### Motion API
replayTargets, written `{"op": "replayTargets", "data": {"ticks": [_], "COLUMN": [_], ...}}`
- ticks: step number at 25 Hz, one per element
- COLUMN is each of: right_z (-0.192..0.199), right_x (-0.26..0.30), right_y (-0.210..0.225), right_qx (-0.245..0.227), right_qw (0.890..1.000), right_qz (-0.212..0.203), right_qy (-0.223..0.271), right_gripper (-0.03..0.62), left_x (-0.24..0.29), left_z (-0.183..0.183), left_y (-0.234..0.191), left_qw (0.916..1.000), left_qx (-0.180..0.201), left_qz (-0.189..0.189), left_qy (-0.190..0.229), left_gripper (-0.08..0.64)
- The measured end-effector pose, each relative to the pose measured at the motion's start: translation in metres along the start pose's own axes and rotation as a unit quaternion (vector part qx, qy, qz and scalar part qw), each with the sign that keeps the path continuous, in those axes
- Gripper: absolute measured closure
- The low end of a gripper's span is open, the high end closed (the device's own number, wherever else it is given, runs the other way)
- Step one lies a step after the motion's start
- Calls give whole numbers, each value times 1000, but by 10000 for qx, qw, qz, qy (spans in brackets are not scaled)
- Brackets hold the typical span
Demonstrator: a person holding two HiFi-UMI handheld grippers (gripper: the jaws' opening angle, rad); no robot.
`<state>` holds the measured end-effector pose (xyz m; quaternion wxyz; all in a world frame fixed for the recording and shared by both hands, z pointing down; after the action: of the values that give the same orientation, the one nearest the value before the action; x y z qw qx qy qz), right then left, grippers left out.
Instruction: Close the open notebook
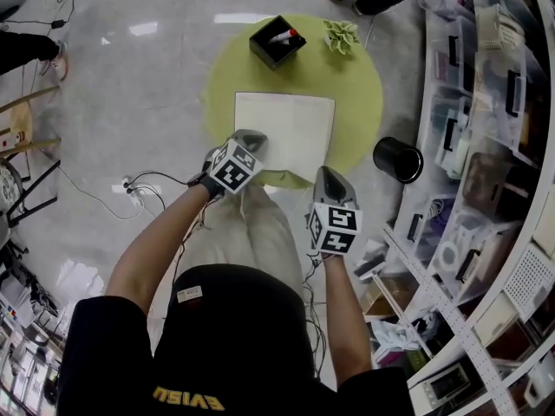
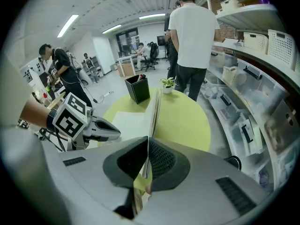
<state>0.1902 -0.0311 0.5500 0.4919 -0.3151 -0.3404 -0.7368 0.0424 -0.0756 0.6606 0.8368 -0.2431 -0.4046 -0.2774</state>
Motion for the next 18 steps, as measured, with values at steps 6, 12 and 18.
{"op": "replayTargets", "data": {"ticks": [6, 12, 18], "right_z": [-7, -8, -10], "right_x": [0, -2, -1], "right_y": [-13, -21, -30], "right_qx": [-99, -183, -244], "right_qw": [9999, 9997, 9995], "right_qz": [-93, -157, -189], "right_qy": [-11, -65, -49], "right_gripper": [578, 578, 578], "left_x": [-14, -23, -30], "left_z": [15, 28, 36], "left_y": [2, 7, -2], "left_qw": [9998, 9995, 9989], "left_qx": [-61, -237, -421], "left_qz": [23, 25, -75], "left_qy": [-173, -210, -206], "left_gripper": [554, 554, 554]}}
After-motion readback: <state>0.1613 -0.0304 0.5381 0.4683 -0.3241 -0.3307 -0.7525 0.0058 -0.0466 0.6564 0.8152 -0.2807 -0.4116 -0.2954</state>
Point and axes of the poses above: the fingertips, and each gripper's own axes: x forward along the fingers, y to its right, z out of its underside, the point moved 3 cm from there along -x, backward along the fingers, and after that the axes turned 7 degrees about -z, right-handed, at the moved point
